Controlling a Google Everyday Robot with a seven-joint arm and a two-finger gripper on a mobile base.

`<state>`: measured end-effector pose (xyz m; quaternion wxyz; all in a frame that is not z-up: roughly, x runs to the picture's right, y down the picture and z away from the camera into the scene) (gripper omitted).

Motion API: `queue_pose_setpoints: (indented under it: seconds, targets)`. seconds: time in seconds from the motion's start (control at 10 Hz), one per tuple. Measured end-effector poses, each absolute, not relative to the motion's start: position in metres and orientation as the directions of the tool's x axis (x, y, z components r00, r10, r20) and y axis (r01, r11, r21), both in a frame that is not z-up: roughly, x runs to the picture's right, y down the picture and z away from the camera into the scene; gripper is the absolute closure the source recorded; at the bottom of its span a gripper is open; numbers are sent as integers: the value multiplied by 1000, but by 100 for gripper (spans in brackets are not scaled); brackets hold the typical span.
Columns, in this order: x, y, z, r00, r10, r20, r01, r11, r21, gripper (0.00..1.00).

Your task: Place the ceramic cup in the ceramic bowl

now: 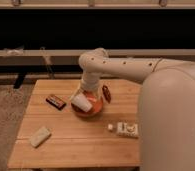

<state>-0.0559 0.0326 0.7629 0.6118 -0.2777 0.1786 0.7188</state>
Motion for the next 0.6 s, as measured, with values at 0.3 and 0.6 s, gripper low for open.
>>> queue_pose_setpoints:
  seconds: [0.3, 0.6]
  targets:
    - [-68, 4, 708, -59, 863, -502, -979, -148, -139, 20]
    - [-68, 1, 705, -56, 868, -493, -980, -143, -141, 20]
